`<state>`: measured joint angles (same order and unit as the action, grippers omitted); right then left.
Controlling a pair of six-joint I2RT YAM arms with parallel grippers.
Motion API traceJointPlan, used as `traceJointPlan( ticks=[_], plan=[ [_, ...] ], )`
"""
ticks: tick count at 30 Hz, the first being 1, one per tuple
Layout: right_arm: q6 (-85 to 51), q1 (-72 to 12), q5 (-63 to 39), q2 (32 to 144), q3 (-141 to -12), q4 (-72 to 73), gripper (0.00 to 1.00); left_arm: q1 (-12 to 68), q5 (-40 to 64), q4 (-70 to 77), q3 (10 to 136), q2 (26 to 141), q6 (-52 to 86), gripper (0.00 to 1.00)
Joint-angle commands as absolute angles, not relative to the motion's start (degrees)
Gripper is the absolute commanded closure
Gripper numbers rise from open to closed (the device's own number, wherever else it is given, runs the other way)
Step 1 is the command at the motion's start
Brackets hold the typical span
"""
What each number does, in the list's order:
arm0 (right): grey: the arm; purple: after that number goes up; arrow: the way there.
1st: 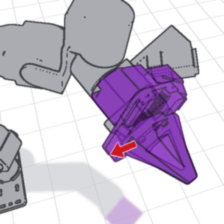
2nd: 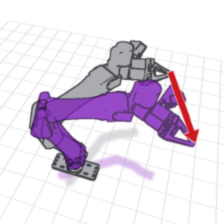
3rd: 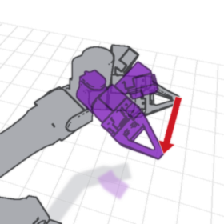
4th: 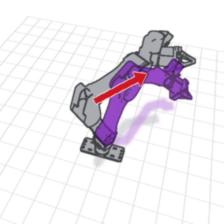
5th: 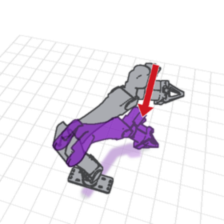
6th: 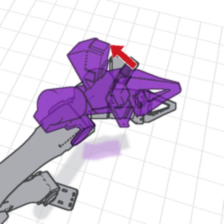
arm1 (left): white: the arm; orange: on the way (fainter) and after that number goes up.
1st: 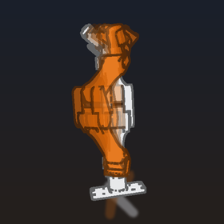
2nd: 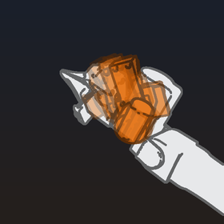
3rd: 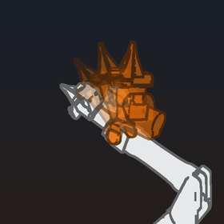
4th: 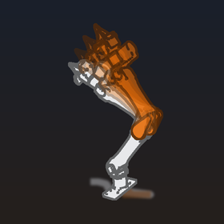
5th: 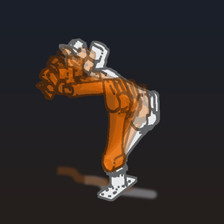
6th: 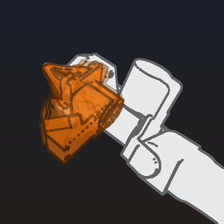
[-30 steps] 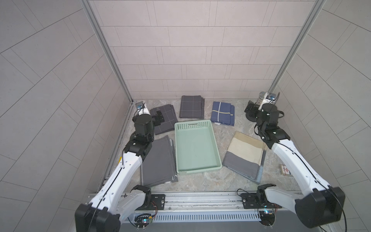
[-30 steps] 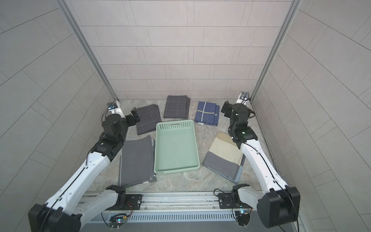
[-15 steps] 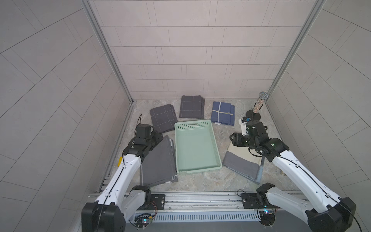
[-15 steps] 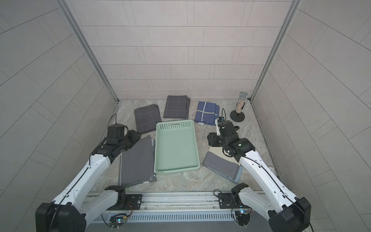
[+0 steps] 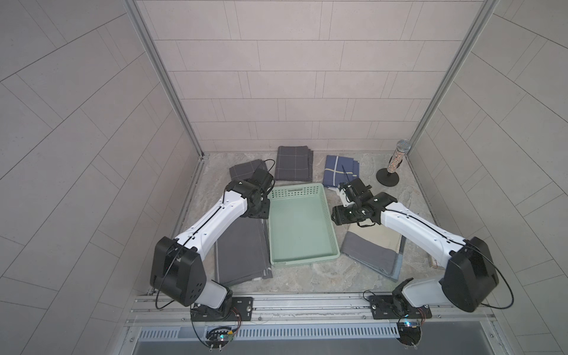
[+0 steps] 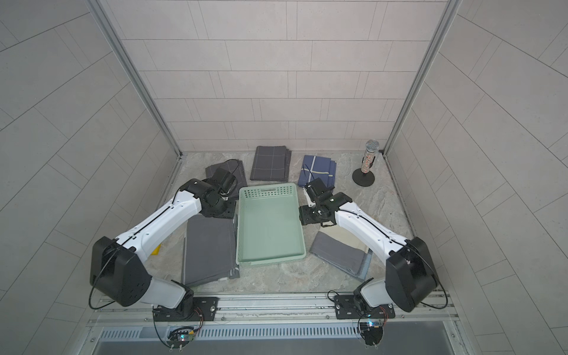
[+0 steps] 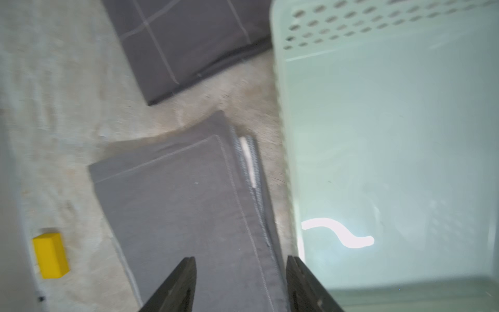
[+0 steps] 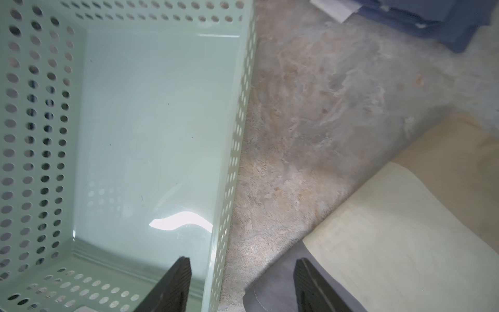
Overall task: Put the folded pillowcase in the basket
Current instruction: Adjust the basket at the center of the board.
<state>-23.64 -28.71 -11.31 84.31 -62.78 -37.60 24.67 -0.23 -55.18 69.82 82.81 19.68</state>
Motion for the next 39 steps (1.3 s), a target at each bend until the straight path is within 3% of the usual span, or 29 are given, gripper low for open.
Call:
traceJointPlan(
  ticks=[1,3,6,11,14,17,27,31,39],
  plan=[
    [-21.1,-29.5,-14.9,88.9,-64.3,-38.1,0.46,24.9,12.2,-51.6,65.5,77.2,18.9,0.4],
    [-21.8,-30.2,-14.9,89.8,-63.5,-36.4,0.48,24.9,12.3,-50.8,64.0,75.6,19.2,0.4],
    [-22.7,-30.7,-14.4,90.9,-62.8,-35.8,0.6,24.9,12.6,-51.5,63.4,75.7,19.0,0.4],
    [-28.6,-31.5,-13.0,89.4,-59.5,-36.1,0.94,25.7,14.2,-48.7,61.0,74.6,21.0,0.43],
    [-34.5,-32.4,-11.5,85.3,-55.4,-36.0,0.98,27.2,15.4,-47.5,60.3,74.5,21.7,0.43],
    [-39.7,-33.7,-10.6,81.0,-51.7,-33.1,0.92,29.0,15.0,-46.9,61.0,74.9,22.1,0.43],
    [-52.3,-37.7,-4.9,82.1,-51.7,-27.3,0.91,32.4,14.0,-45.3,65.9,77.7,24.1,0.43],
    [-56.7,-40.6,-3.7,82.6,-52.4,-26.0,0.53,33.0,15.3,-45.5,68.8,78.5,24.0,0.42],
    [-52.9,-40.2,10.5,65.4,-49.0,-38.7,0.4,37.7,13.8,-48.1,79.1,83.6,22.8,0.41]
  ],
)
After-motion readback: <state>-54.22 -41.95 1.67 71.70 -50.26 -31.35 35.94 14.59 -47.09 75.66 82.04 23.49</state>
